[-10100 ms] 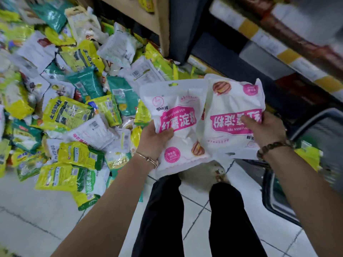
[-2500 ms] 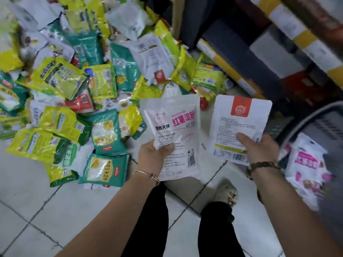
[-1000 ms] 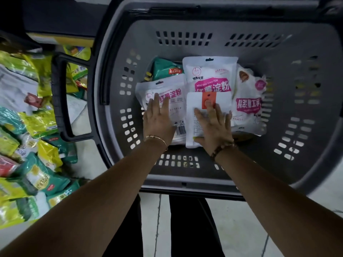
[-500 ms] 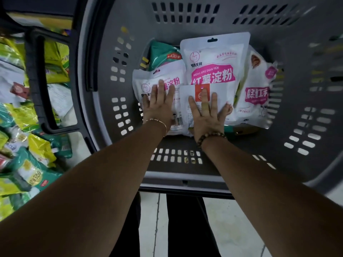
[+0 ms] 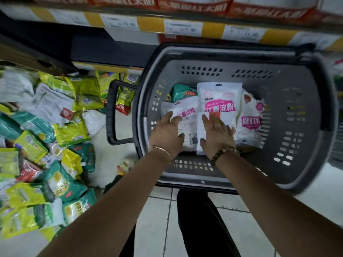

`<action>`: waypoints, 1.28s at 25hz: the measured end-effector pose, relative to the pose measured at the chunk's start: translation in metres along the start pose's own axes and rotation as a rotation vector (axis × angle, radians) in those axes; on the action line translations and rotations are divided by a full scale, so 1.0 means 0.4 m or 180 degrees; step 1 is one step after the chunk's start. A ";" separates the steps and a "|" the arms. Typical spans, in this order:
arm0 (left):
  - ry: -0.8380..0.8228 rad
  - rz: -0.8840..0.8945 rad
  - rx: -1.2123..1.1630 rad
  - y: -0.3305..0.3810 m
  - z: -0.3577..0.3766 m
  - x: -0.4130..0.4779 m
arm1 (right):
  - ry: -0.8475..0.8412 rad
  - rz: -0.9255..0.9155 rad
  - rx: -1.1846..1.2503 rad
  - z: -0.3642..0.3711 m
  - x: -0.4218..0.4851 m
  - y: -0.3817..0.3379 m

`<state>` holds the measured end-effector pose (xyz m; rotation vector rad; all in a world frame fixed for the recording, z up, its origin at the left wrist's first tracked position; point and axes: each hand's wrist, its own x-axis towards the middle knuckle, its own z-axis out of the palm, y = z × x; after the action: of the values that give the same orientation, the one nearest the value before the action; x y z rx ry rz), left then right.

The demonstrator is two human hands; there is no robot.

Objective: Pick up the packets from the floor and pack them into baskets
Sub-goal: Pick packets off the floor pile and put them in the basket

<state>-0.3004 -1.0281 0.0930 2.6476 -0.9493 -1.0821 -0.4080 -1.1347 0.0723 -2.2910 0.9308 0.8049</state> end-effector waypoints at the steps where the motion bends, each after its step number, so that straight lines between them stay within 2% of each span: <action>1: 0.0185 -0.0003 -0.0241 -0.016 -0.024 -0.016 | 0.0079 -0.0054 0.0102 -0.014 -0.010 -0.033; 4: 0.0626 -0.0051 -0.0926 -0.078 -0.103 -0.064 | 0.0293 -0.0221 0.0479 -0.033 -0.030 -0.132; 7: 0.0775 -0.0148 -0.1012 -0.200 -0.187 -0.088 | 0.0482 -0.0381 0.0928 -0.033 -0.029 -0.282; 11: 0.0745 -0.0382 -0.1069 -0.408 -0.276 -0.079 | 0.0850 -0.0778 0.1057 -0.016 -0.020 -0.514; 17: 0.0659 -0.0784 -0.1170 -0.687 -0.346 -0.034 | 0.0749 -0.1116 0.1049 0.058 0.060 -0.813; 19: 0.0610 -0.0920 -0.1228 -0.766 -0.337 -0.015 | 0.0584 -0.0837 0.1211 0.105 0.127 -0.882; 23: 0.0496 -0.1187 -0.1558 -0.882 -0.261 0.024 | 0.0134 0.0725 0.2373 0.194 0.318 -0.922; 25: 0.0435 -0.1350 -0.1729 -0.927 -0.196 0.061 | -0.0106 0.1232 0.2708 0.252 0.438 -0.897; 29: 0.0533 -0.1636 -0.2160 -0.994 -0.058 0.170 | -0.0343 0.1374 0.2005 0.341 0.660 -0.858; 32: 0.0559 -0.1752 -0.2418 -1.021 0.029 0.260 | -0.0456 0.1256 0.1478 0.380 0.803 -0.839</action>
<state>-0.0451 -0.7646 -0.1142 2.2965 0.2361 -0.9936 -0.0191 -0.9635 -0.1696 -1.6553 1.3626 0.7959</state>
